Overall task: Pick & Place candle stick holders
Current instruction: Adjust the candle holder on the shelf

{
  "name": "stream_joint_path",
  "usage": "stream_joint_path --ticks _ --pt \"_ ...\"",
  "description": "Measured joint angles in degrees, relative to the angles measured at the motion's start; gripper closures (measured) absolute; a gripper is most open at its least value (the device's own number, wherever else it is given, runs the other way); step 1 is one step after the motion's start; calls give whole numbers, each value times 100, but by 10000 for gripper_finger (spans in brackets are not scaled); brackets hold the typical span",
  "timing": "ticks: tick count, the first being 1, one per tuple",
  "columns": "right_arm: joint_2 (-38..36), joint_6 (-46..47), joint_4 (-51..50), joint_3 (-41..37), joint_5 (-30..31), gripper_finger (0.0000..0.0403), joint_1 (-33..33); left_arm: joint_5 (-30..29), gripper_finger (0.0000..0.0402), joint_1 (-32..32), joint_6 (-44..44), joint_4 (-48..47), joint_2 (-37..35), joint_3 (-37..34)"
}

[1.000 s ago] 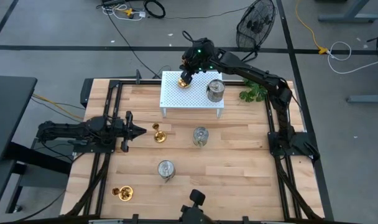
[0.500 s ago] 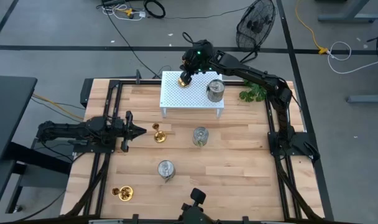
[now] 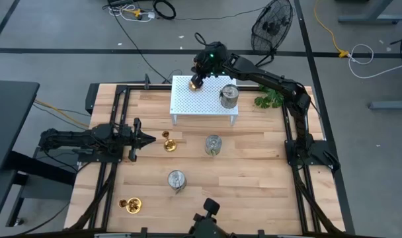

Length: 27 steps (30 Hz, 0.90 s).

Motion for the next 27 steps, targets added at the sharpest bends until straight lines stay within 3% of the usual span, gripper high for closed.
stream_joint_path --ticks 19,27 --pt "0 0 -15 0 9 389 -41 1 369 0 0 -1 0 -1" --pt "0 4 -14 0 9 371 -40 1 369 -1 0 -1 0 0"
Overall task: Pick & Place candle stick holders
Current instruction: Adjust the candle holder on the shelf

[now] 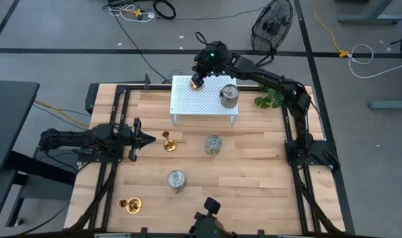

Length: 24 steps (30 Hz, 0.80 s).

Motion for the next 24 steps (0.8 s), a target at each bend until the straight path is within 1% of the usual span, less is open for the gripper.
stream_joint_path --ticks 8,13,18,24 --pt "0 0 7 0 2 357 -2 -2 369 1 -2 1 0 -1" --pt "0 33 9 0 2 337 -11 0 369 1 0 0 0 -2" --pt "0 76 7 0 2 304 -36 0 369 0 0 0 0 0" --pt "-2 2 4 0 0 248 -39 0 369 -2 0 2 0 0"
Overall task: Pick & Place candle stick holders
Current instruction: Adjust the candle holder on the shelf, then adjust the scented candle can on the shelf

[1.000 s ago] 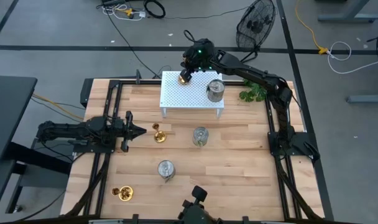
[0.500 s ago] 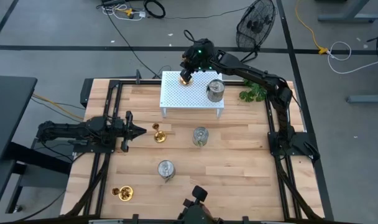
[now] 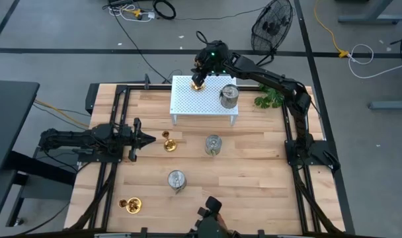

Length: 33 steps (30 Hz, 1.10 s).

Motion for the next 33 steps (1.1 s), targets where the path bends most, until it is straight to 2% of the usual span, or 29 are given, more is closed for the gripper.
stream_joint_path --ticks 9,19,25,33 --pt "0 22 -22 0 2 163 0 0 369 0 0 -2 0 0" --pt "-134 -105 -317 -4 1 97 -53 0 369 2 -2 -1 0 0" --pt "-281 -132 -635 -4 -21 80 -103 0 369 0 -2 -2 0 -2" --pt "-570 -300 -1131 -4 -45 86 -125 0 369 2 -2 -2 0 0"
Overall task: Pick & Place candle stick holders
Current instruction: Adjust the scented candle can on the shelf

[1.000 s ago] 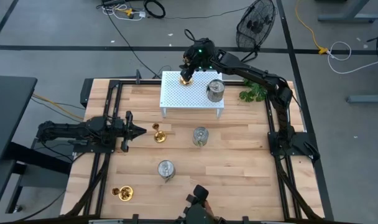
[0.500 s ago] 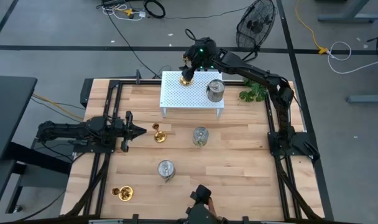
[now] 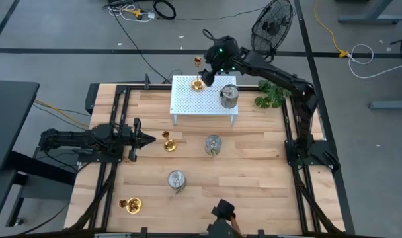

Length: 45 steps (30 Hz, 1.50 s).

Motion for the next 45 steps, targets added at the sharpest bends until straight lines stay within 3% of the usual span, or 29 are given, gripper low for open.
stream_joint_path --ticks 11,19,34,45 --pt "-441 -409 -1038 0 -71 143 -4 0 369 -2 0 2 0 0" --pt "-458 -470 -1862 0 -556 225 -84 0 369 0 0 0 0 -1" --pt "-692 -559 -2441 0 -561 392 -316 0 369 -2 1 2 0 -1" --pt "-692 -623 -3100 0 -888 400 -518 0 369 0 0 2 0 0"
